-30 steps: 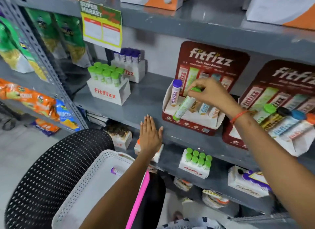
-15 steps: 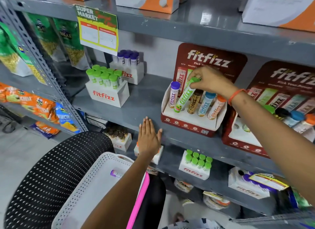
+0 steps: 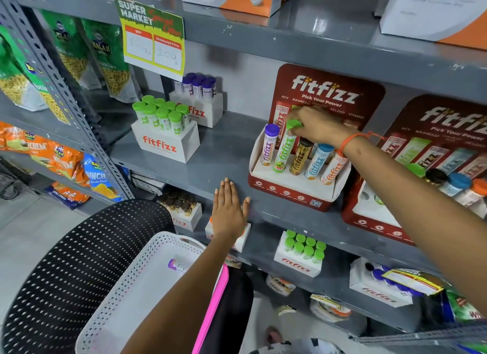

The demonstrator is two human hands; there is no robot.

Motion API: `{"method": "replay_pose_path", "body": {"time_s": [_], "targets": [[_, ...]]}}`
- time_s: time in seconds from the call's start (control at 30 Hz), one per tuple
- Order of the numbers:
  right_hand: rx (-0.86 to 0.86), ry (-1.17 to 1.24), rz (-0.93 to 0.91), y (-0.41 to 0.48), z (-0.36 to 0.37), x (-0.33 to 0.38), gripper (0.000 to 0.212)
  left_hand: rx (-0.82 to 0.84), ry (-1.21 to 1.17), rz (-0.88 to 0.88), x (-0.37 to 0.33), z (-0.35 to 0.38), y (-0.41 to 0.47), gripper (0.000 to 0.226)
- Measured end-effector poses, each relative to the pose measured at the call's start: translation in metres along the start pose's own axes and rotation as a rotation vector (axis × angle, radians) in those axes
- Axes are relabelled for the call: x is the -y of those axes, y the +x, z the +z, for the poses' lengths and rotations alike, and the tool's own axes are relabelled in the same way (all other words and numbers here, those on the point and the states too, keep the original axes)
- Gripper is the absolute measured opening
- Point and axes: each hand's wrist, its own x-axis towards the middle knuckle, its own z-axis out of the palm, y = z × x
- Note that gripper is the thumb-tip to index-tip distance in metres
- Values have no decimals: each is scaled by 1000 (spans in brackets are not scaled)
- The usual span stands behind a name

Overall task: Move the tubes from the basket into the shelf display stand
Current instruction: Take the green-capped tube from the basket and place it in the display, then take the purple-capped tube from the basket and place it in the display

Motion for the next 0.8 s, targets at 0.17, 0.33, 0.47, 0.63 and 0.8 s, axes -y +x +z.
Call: {"method": "replay_pose_path", "body": {"time_s": [0.17,0.33,0.47,0.63,0.8], "targets": [[-5,-19,-26,7,1,-6,41,3,4,0,2,2,1,76],[3,-15,-24,8,5,-11,37,9,-15,-2,2,1,0,76],[54,-31,-8,4,17,-11,42,0,-15,4,1,1,-1,76],[-99,-143,-14,-11,31,-1,63,15,-10,8,1,-3,0,76],[-630,259,-194,-49,97,44,38,-123,-123,-10,11,-15,-18,66]]}}
